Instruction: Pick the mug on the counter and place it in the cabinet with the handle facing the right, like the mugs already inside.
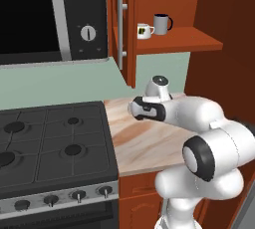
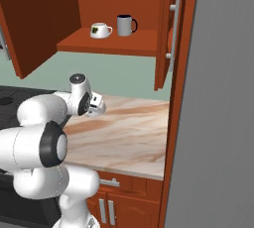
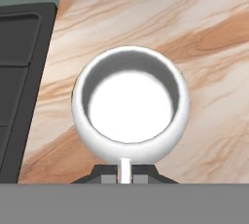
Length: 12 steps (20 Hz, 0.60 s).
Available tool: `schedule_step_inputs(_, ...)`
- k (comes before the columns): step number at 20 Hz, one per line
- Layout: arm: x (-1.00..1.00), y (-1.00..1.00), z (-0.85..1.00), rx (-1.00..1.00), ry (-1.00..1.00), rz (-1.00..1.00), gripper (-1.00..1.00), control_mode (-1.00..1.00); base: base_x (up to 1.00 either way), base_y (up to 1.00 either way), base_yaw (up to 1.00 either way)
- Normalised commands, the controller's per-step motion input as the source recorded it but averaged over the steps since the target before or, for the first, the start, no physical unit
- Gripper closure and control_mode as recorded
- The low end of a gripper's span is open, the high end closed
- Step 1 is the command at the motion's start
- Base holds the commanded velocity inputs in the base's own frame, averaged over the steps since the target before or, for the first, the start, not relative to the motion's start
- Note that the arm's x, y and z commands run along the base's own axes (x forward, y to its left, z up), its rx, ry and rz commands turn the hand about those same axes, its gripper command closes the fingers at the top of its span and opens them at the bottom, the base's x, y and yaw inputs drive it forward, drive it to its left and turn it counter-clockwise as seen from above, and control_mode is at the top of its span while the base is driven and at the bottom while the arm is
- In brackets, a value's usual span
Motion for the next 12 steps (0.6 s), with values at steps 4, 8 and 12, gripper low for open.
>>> schedule_step_inputs(4,-0.21,-0.31,0.45,0.0,0.0,0.14,1.0,-1.0,0.0,0.0,0.0)
schedule_step_inputs(8,-0.18,-0.23,0.45,0.0,0.0,0.14,1.0,-1.0,0.0,0.0,0.0)
schedule_step_inputs(12,-0.17,-0.19,0.47,0.0,0.0,0.15,1.0,-1.0,0.0,0.0,0.0)
